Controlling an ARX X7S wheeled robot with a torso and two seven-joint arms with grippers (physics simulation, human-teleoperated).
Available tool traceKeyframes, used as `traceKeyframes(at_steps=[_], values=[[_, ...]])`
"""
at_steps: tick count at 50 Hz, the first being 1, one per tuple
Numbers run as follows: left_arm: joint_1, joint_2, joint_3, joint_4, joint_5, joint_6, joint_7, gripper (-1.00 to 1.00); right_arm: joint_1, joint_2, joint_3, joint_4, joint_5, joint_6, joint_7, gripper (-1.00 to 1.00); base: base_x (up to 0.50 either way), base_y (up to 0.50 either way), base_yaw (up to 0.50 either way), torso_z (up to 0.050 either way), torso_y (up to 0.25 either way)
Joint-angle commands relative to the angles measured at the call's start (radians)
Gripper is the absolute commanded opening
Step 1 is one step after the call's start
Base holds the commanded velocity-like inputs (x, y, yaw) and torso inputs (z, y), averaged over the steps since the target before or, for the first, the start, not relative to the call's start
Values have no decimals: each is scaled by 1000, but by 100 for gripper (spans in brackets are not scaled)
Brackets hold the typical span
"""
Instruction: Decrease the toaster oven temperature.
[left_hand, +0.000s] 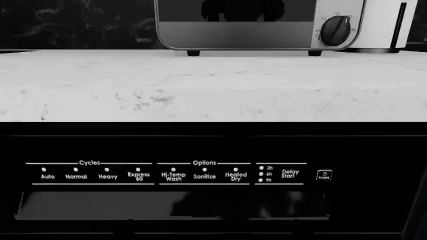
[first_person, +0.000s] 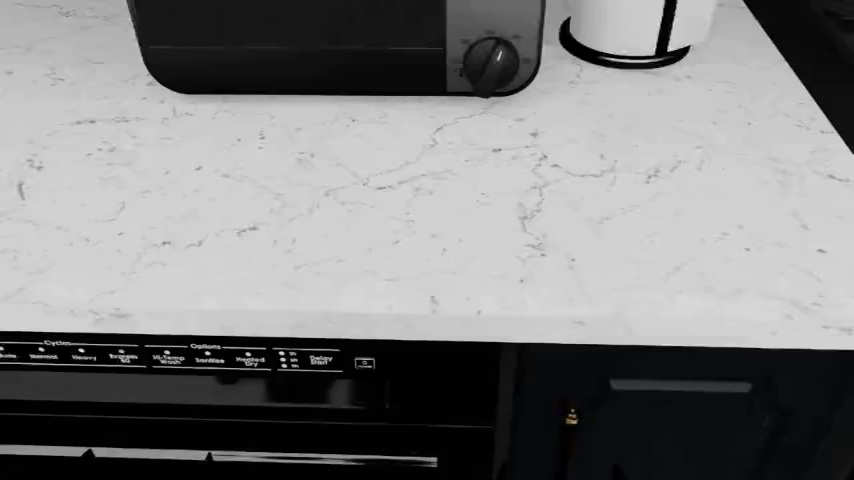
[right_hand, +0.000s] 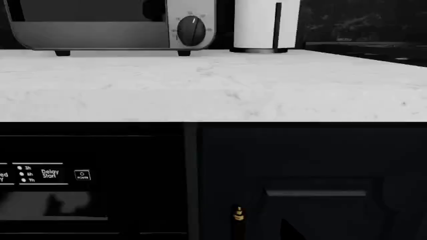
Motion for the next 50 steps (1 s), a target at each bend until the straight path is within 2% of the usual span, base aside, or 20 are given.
traceKeyframes(at_steps=[1,25,43,44,50], values=[[-2,-36,42,6,-37,-7,-42,100,4,37,-45,0,37,3,45,100,0,0,0,0,0],[-6,-77,96,6,-36,17,-105,100,-2,75,-90,-12,64,9,95,100,0,0,0,0,0],[0,-89,115,4,-45,29,-94,100,-6,82,-97,-17,73,10,103,100,0,0,0,0,0],[46,-53,57,36,52,64,-64,100,-43,47,-60,-71,37,19,54,100,0,0,0,0,0],[46,-63,70,31,43,69,-74,100,-45,58,-78,-81,40,24,68,100,0,0,0,0,0]])
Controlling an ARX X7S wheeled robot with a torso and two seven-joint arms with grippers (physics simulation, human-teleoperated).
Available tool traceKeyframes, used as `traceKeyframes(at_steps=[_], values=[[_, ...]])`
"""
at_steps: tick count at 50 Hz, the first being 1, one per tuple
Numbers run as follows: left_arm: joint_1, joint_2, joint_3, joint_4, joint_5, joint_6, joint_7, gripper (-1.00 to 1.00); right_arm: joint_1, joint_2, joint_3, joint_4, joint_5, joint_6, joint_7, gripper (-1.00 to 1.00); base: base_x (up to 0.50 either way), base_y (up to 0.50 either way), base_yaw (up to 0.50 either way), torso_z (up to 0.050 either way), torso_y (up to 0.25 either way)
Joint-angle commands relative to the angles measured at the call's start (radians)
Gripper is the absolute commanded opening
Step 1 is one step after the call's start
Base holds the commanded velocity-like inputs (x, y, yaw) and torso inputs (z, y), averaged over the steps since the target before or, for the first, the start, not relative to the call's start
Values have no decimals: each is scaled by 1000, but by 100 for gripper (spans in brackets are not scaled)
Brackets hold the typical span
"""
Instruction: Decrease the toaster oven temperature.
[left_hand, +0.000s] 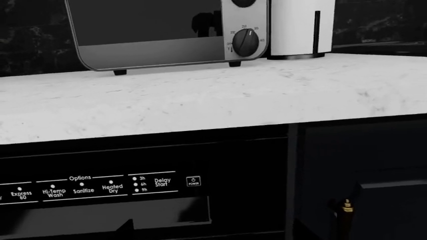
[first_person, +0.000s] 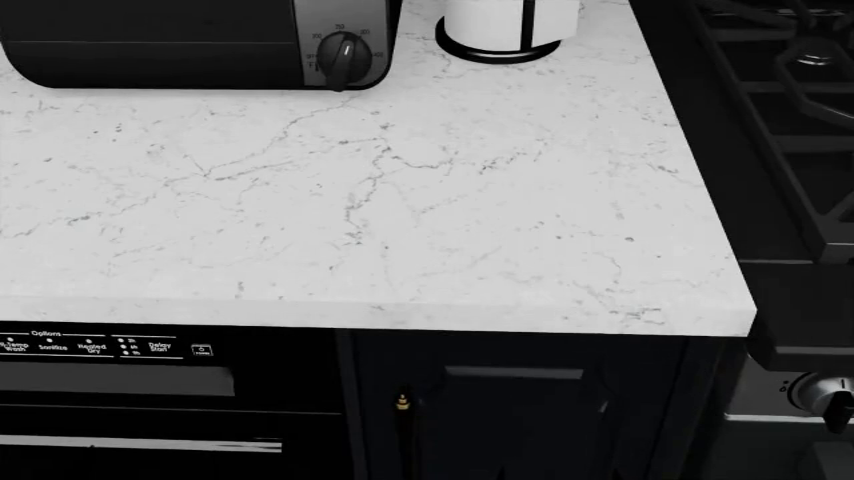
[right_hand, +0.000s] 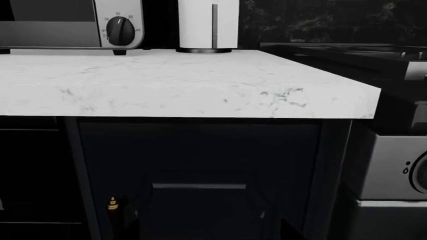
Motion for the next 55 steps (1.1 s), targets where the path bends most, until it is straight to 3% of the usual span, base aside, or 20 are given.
traceKeyframes(at_steps=[1,12,17,20,23,32,43,52,55], values=[[23,21,-36,17,51,13,10,100,-19,-17,12,-34,-25,5,-25,100,0,0,0,0,0],[12,7,-7,113,83,-79,-23,100,-21,6,-21,-128,-23,46,-15,100,0,0,0,0,0],[-29,15,-5,216,74,-263,-22,100,-5,15,-36,-206,-25,103,-10,100,0,0,0,0,0],[-76,15,12,285,109,-470,-22,100,10,24,-49,-243,-22,142,-15,100,0,0,0,0,0],[-106,12,18,289,148,-496,-62,100,30,30,-45,-273,-11,187,-14,100,0,0,0,0,0],[-215,-25,55,430,224,-769,-31,100,142,58,-26,-508,38,522,-3,100,0,0,0,0,0],[-299,-115,105,764,136,-1146,231,100,366,54,37,-711,168,1015,2,100,0,0,0,0,0],[-183,-178,152,962,83,-1167,319,100,557,28,109,-732,257,1250,-20,100,0,0,0,0,0],[-77,-235,222,1013,97,-1084,315,100,632,-12,166,-704,295,1315,-30,100,0,0,0,0,0]])
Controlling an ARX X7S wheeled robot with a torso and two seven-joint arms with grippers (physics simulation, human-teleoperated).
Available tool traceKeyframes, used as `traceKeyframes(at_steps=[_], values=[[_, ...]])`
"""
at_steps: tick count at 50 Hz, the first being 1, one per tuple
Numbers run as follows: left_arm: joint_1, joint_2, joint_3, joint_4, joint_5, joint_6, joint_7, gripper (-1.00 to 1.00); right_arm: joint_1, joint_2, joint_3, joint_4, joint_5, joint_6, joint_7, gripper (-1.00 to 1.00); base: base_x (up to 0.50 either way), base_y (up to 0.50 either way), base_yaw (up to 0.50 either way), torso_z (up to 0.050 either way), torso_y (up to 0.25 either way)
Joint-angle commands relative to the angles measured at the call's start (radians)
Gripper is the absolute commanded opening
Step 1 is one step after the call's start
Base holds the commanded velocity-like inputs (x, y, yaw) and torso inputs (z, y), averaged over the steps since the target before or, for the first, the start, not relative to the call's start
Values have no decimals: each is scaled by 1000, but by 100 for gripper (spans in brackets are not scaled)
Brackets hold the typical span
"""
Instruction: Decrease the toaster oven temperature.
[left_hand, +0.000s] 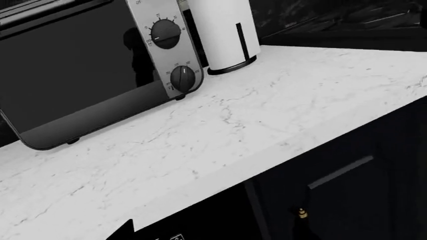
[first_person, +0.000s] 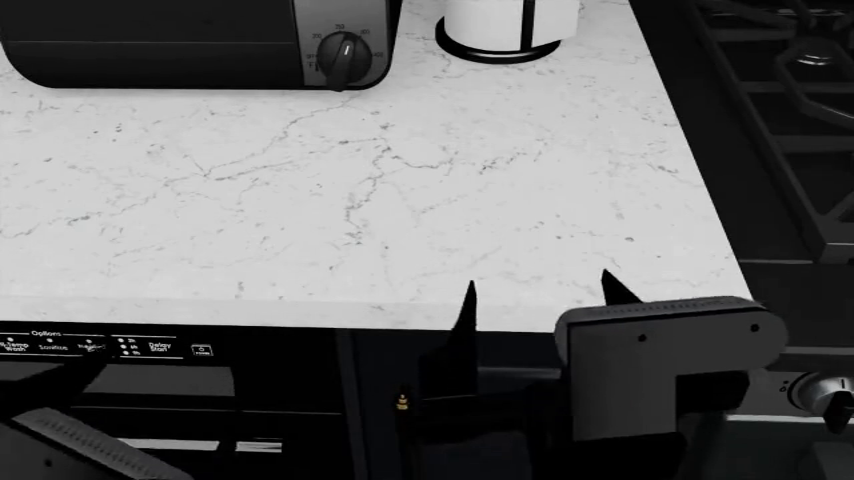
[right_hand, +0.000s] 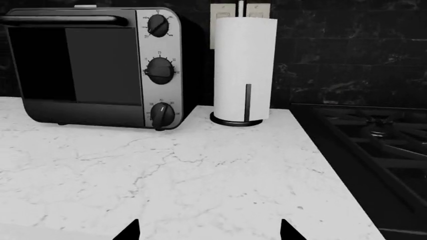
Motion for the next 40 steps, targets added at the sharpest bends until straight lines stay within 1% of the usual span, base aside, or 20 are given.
traceKeyframes(at_steps=[1,2,5,7,10,13,15,17,22,25,28,29,35,40], values=[[166,-83,77,229,-14,-25,81,100,237,-62,112,-23,90,301,-20,100,0,0,0,0,0],[212,-75,55,236,-57,-2,114,100,250,-60,100,0,76,282,-8,100,0,0,0,0,0],[263,-62,24,234,-86,40,121,100,271,-77,118,64,83,273,-7,100,0,0,0,0,0],[290,-69,31,240,-76,62,111,100,294,-79,114,93,90,277,-10,100,0,0,0,0,0],[357,-74,63,244,-28,132,125,100,386,-94,116,140,98,329,11,100,0,0,0,0,0],[393,-51,76,244,51,173,165,100,436,-109,123,174,109,354,25,100,0,0,0,0,0],[408,-42,71,242,59,186,181,100,469,-118,130,210,117,355,40,100,0,0,0,0,0],[429,-52,72,221,65,249,169,100,504,-126,141,275,131,342,62,100,0,0,0,0,0],[436,-57,72,190,73,297,152,100,565,-127,141,429,183,286,120,100,0,0,0,0,0],[441,-57,70,181,72,314,145,100,577,-124,120,471,212,272,168,100,0,0,0,0,0],[449,-55,61,174,65,329,139,100,571,-118,81,509,189,250,249,100,0,0,0,0,0],[451,-56,60,174,64,331,137,100,568,-124,96,521,204,253,264,100,0,0,0,0,0],[456,-56,57,170,61,340,131,100,576,-111,86,597,212,197,302,100,0,0,0,0,0],[456,-55,55,165,57,345,128,100,596,-97,53,641,218,159,288,100,0,0,0,0,0]])
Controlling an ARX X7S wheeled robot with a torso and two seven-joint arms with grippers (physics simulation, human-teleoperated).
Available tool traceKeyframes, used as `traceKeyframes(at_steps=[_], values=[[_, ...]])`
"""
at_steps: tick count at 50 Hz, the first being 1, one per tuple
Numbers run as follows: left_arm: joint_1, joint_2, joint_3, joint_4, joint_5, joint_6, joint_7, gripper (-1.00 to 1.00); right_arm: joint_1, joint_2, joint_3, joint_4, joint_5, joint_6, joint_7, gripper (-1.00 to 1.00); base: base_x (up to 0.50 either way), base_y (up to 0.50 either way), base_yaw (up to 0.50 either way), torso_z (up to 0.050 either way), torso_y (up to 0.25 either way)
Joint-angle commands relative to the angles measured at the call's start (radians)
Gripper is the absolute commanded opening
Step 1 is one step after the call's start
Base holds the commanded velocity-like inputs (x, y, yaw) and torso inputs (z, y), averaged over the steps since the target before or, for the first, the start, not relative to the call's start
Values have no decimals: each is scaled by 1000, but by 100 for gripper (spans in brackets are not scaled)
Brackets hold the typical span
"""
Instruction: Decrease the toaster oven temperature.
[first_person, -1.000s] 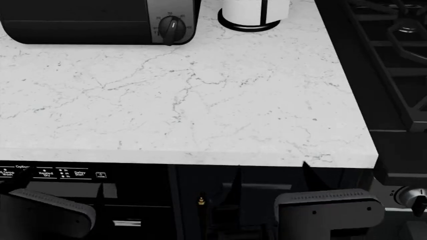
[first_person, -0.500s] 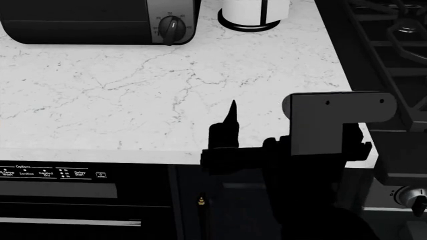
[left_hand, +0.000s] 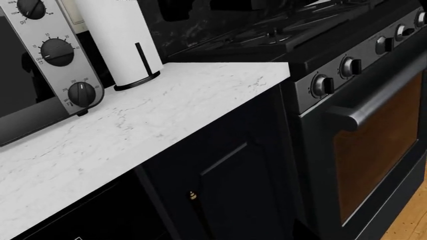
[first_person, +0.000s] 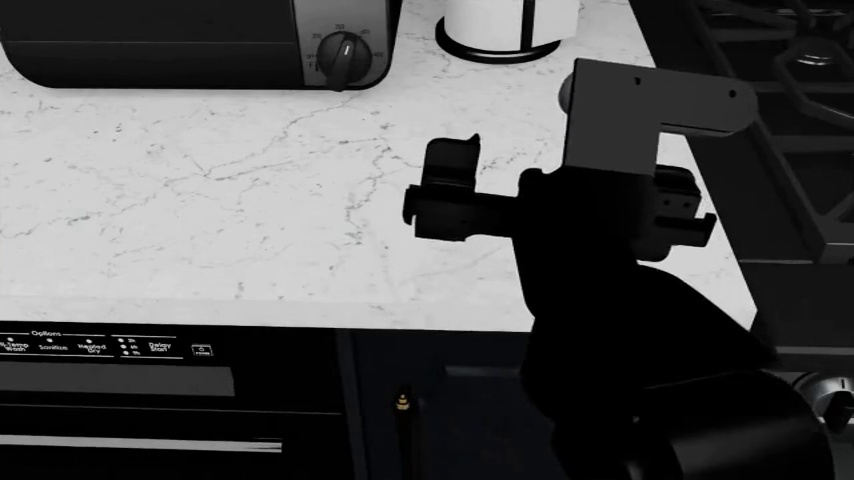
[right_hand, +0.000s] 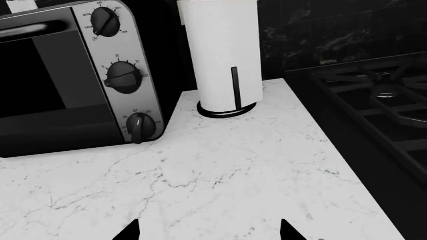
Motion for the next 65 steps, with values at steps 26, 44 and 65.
traceKeyframes(at_steps=[26,44,65], values=[[27,6,-37,-6,2,40,-17,100,39,45,-100,114,53,-145,23,100,0,201,0,0,0],[32,-3,-35,-4,0,48,-23,100,27,61,-114,93,89,-186,2,100,101,454,0,0,0],[39,-9,-32,-5,-1,58,-35,100,7,60,-101,120,130,-222,3,100,379,-21,0,0,0]])
